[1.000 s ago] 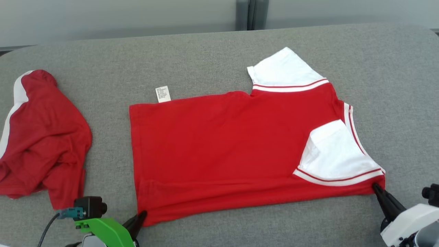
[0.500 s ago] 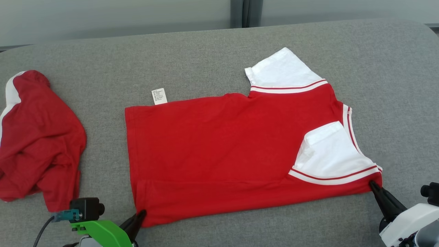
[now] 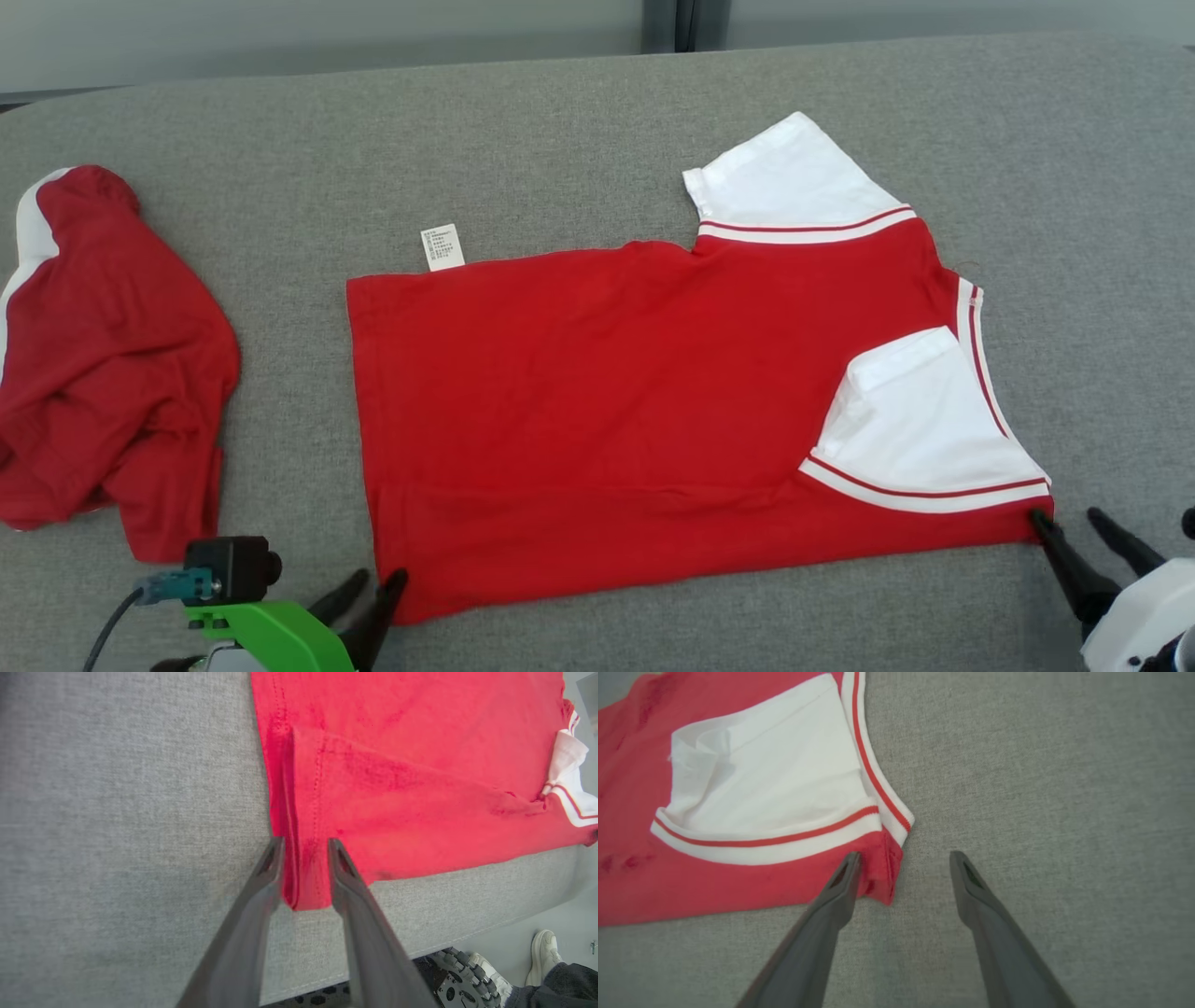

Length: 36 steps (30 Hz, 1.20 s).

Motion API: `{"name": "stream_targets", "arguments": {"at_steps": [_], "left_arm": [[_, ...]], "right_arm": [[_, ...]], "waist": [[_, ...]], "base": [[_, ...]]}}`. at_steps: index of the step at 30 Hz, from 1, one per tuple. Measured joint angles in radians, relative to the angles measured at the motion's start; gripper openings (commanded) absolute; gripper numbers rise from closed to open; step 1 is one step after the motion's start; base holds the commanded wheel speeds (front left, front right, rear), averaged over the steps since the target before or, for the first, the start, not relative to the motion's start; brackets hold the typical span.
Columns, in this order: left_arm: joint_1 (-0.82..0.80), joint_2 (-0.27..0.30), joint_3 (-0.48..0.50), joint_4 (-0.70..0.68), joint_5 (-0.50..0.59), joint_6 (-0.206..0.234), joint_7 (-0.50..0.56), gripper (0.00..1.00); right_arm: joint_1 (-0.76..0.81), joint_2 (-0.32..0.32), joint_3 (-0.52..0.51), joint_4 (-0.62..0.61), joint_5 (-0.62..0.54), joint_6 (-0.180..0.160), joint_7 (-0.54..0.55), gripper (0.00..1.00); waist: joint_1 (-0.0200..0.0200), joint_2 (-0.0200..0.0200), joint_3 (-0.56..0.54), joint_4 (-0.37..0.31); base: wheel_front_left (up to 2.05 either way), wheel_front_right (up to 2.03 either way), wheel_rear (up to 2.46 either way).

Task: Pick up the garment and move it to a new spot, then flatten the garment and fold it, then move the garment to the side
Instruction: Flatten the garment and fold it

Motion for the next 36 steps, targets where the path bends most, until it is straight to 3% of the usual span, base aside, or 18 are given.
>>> {"name": "stream_targets", "arguments": {"at_steps": [8,15,22,26,36], "left_arm": [[-0.009,0.068,0.041,-0.098,0.062,0.024,0.007,1.0],[-0.26,0.076,0.022,-0.119,0.094,0.024,0.039,1.0],[-0.509,0.029,-0.026,-0.03,0.098,0.024,0.096,1.0],[-0.606,0.026,-0.026,0.052,0.11,0.034,0.125,1.0],[-0.758,0.006,-0.036,0.167,0.118,0.011,0.111,0.98]], "right_arm": [[-0.073,-0.096,-0.081,-0.149,-0.059,-0.043,-0.001,1.0],[-0.325,-0.137,-0.083,-0.221,-0.084,-0.057,0.06,1.0],[-0.569,-0.146,-0.063,-0.214,-0.091,-0.088,0.162,1.0],[-0.699,-0.15,-0.014,-0.211,-0.126,-0.088,0.216,1.0],[-0.816,-0.134,0.049,-0.136,-0.156,-0.078,0.243,1.0]], "waist": [[0.0,-0.0001,0.052,0.008],[0.0,0.0,0.13,0.025],[0.0001,0.0,0.221,0.057],[0.0002,0.0,0.29,0.08],[0.0003,-0.0001,0.413,0.104]], "base": [[0.0,0.0,0.0],[0.0,0.0,0.0],[0.0,0.0,0.0],[0.0,0.0,0.0],[0.0,0.0,0.0]]}}
